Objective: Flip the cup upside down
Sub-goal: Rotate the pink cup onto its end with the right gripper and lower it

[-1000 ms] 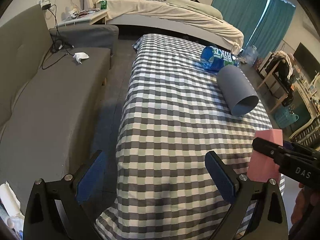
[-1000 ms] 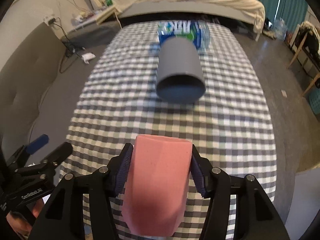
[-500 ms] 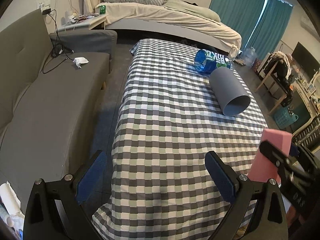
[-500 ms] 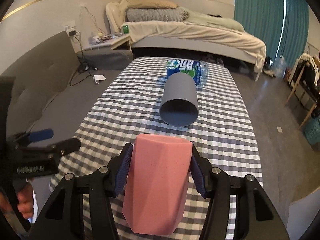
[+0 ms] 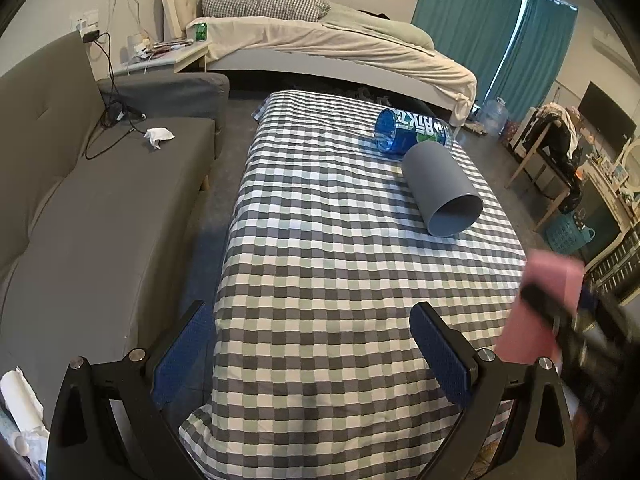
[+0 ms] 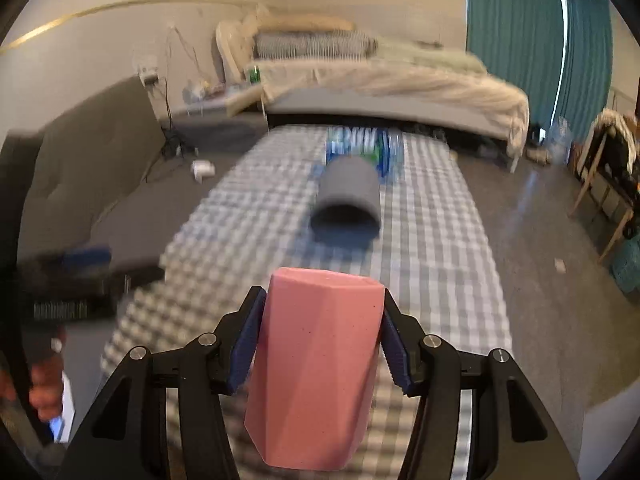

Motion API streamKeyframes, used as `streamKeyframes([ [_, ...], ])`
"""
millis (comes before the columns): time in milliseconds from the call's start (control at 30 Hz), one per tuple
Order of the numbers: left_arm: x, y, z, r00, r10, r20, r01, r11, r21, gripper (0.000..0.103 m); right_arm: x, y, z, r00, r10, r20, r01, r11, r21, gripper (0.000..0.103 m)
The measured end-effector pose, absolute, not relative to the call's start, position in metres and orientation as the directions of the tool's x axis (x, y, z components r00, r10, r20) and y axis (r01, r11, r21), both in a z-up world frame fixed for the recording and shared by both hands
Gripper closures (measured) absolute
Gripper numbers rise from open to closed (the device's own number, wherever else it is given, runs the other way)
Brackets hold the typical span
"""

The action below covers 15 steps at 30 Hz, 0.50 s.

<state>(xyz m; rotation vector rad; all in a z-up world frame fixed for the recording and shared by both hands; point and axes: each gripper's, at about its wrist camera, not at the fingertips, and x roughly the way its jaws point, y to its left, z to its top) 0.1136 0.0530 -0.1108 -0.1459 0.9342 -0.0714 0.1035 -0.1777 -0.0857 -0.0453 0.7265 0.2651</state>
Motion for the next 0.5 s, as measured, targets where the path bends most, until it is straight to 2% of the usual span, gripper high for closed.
streamKeyframes([
  [167,0.114,0.051,-0.115,0.581,-0.114,-0.806,-0.004,0.99,-0.143,0.002,0.131,-0.171,-0.089,0.816,0.216,-0.536,-0.258,0.966,-0.004,0.048],
  [333,0.116,0.053,-0.118,0.577,-0.1,-0.811,-0.006,0.992,-0.127,0.002,0.139,-0.175,-0.118,0.78,0.192,-0.596,-0.23,0.973,0.013,0.048],
  [500,0.119,0.054,-0.12,0.571,-0.104,-0.815,-0.01,0.991,-0.133,0.002,0.111,-0.186,-0.118,0.774,0.228,-0.59,-0.253,0.967,0.041,0.048],
])
